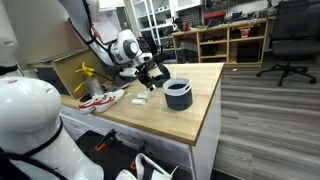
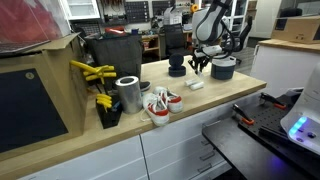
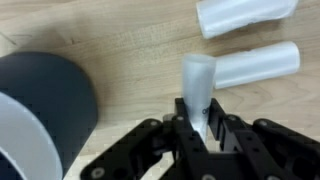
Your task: Remove the white object from the container
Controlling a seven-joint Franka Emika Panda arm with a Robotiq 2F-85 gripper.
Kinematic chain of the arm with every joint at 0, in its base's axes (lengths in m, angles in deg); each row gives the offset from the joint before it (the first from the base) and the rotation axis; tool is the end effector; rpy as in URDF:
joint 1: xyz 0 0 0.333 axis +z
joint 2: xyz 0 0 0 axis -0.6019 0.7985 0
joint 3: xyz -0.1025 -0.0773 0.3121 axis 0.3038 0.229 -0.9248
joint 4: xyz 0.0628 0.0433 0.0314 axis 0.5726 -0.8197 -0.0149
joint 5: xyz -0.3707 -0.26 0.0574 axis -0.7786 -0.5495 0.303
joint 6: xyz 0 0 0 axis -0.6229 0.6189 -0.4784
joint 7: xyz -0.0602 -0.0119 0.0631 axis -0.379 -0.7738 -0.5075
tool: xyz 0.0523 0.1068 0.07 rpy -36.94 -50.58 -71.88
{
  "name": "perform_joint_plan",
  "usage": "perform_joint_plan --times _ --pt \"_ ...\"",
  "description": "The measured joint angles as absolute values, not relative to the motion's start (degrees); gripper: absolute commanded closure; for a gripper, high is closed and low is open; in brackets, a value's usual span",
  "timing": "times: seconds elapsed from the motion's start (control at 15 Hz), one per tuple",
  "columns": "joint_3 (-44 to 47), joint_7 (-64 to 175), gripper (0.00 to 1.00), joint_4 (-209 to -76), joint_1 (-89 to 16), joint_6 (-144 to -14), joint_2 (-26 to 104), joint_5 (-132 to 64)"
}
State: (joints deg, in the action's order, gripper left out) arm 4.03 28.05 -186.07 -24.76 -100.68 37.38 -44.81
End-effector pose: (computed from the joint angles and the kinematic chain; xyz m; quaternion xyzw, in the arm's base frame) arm 0.5527 0.0607 0.1554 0.9900 -0.1157 0.0630 0.0496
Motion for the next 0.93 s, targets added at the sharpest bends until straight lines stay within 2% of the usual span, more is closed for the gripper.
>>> perform_joint_plan --times 0.4,0.93 --pt "3.8 10.5 0.93 -185.2 -23.1 -93.3 32.6 -47.0" --pt "2.6 -17.6 0.93 -181.2 -23.0 -89.9 37.1 -48.2"
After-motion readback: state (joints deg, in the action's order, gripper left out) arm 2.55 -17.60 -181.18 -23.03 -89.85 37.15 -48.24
